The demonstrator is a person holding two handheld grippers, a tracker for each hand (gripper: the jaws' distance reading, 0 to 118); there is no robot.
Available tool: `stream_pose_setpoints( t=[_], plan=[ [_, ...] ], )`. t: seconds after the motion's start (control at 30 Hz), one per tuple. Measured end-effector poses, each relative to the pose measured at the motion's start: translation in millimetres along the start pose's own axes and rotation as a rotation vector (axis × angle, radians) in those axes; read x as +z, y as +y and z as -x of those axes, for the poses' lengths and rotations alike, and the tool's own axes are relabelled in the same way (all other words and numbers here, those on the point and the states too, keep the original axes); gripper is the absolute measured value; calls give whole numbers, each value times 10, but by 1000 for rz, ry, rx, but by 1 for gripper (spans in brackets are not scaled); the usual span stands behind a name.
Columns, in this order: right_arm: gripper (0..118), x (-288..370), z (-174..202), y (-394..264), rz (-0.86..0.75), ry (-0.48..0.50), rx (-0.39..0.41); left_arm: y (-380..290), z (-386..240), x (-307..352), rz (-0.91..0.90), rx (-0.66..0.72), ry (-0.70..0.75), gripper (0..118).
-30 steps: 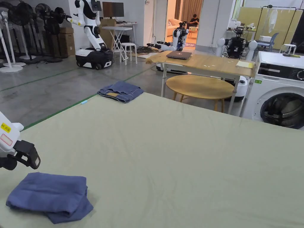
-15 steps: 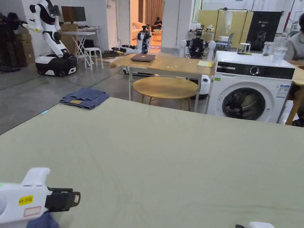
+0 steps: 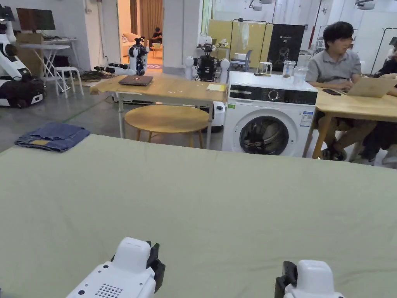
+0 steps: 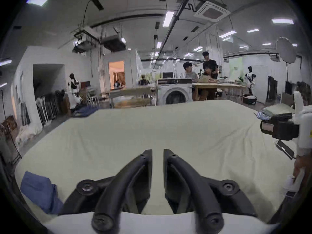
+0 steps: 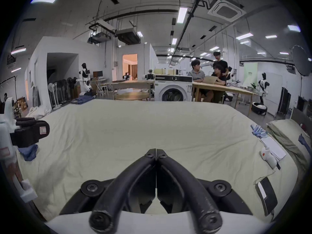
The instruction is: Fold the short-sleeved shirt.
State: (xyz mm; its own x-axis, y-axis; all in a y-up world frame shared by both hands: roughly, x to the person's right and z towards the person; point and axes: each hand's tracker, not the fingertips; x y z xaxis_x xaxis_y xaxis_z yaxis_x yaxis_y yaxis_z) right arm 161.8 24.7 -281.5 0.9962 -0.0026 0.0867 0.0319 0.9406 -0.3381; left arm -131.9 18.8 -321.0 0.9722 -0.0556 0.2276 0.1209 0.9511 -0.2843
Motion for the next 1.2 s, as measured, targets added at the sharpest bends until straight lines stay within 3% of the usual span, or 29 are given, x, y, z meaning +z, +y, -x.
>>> stream_pose_setpoints(
  t=[0.33, 0.5, 0.73, 0.77, 0.87, 0.9, 0.97, 1.1, 1.2],
  plan=[
    [0, 113, 67, 49, -147, -11, 3, 86, -58, 124, -153, 191, 60, 0],
    [0, 142, 75, 62, -168, -14, -34, 118, -92, 168, -170, 162, 82, 0],
    [0, 149, 64, 55, -180, -40, -28, 148, -101, 205, -171, 118, 97, 3],
    [4, 148, 61, 51, -180, -40, -27, 145, -100, 210, -173, 119, 98, 11],
    [60, 136, 53, 33, -178, -51, -29, 125, -82, 216, -171, 126, 82, 44],
    [79, 130, 52, 23, -176, -50, -31, 120, -91, 215, -167, 123, 87, 61],
    [84, 138, 59, 6, -183, -64, -30, 99, -86, 212, -168, 119, 104, 78],
    [100, 126, 54, 5, -181, -77, -29, 85, -54, 223, -188, 143, 110, 89],
    [100, 119, 52, 16, -179, -64, -35, 105, -17, 233, -208, 162, 120, 90]
  ],
)
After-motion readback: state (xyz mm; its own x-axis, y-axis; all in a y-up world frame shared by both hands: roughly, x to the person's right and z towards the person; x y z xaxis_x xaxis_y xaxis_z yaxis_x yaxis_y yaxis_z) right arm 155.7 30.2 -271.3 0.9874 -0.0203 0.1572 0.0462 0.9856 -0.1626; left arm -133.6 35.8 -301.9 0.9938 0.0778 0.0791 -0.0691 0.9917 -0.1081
